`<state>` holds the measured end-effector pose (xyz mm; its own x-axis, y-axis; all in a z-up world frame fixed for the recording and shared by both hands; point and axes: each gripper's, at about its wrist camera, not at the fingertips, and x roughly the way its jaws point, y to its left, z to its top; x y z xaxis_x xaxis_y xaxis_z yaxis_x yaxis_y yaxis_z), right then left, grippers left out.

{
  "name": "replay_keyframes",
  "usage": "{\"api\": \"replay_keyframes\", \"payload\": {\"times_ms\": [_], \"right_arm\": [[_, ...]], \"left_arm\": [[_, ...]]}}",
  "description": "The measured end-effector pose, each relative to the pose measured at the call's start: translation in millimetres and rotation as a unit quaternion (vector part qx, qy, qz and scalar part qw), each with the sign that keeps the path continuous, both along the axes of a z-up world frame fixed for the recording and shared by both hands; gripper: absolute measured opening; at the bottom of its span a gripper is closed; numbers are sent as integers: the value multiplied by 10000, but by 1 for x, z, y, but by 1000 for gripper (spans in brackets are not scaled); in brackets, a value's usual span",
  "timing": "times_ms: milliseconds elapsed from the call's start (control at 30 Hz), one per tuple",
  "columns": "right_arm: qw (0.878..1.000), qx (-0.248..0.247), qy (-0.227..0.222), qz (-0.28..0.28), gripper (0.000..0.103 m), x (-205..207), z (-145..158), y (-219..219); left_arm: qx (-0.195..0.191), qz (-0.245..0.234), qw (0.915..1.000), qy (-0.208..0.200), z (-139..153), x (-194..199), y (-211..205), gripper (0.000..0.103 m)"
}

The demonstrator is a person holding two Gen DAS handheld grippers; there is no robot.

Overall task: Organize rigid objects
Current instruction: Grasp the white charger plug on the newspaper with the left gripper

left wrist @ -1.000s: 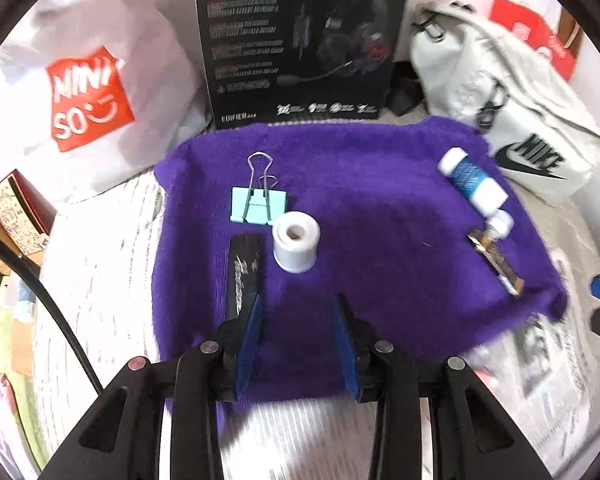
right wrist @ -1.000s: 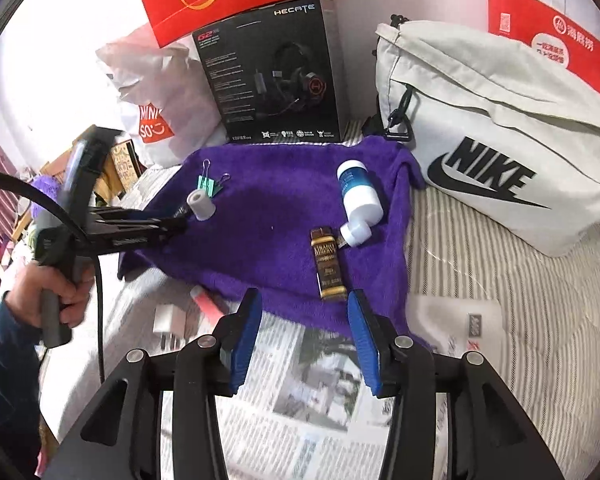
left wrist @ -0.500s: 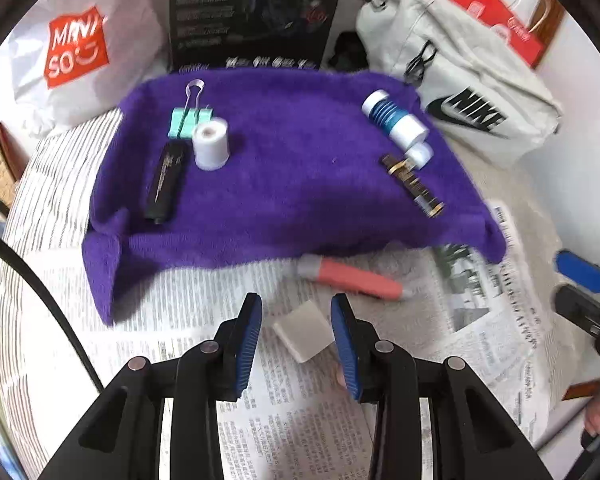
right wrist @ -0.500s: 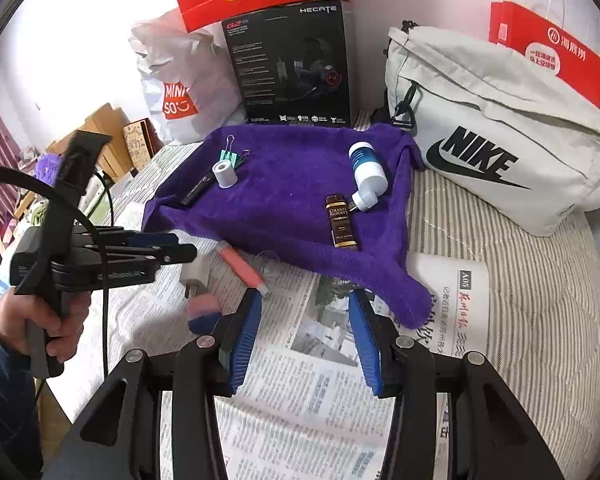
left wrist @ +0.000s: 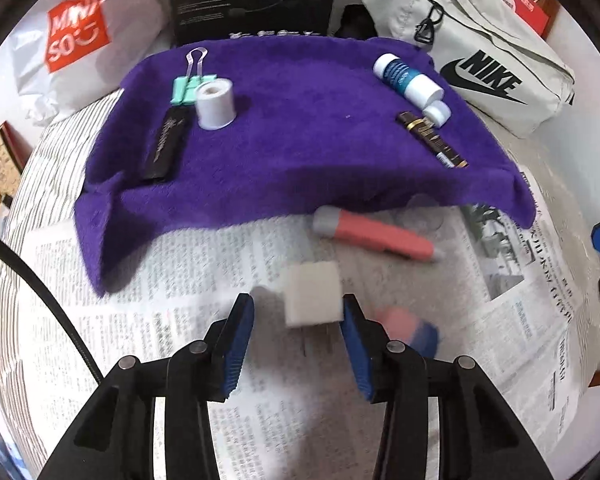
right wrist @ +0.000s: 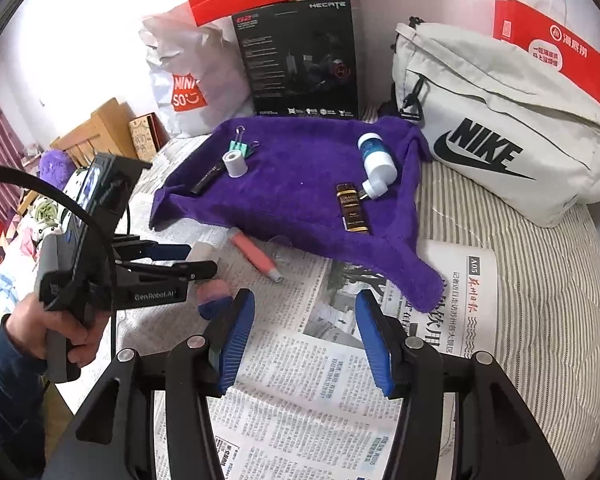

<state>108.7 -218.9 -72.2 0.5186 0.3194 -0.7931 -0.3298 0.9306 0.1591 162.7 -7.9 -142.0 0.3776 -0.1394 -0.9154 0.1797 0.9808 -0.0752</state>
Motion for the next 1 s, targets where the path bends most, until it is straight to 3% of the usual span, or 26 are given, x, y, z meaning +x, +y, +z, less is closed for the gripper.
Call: {"api": "replay_keyframes", "payload": {"times_ms": [267,300,333,367,867,1000], "right_arm": [[10000,-74,-7,3,52,3,-1,2],[10000,-54,18,-6,52,3,-2,1],[10000,-59,39,-4,52,3,-4,1],[9999,-91,66,-7,52,3,-6,1],[9996,10,271,-65,52,25,-51,21],[9997,5,224,-26,52,35,-57,34]], "left_arm": [[-114,-64,9998,-172,-1,2,-2,41],[-91,-98,9997,-214,-1,3,-5,38],[-7,-136,9996,-261,-2,3,-7,28],[104,-165,9993,-328,-2,2,-8,27],[-104,77,9958,-902,-7,-19,45,27],[121,-25,9929,-1179,-9,-26,40,27]]}}
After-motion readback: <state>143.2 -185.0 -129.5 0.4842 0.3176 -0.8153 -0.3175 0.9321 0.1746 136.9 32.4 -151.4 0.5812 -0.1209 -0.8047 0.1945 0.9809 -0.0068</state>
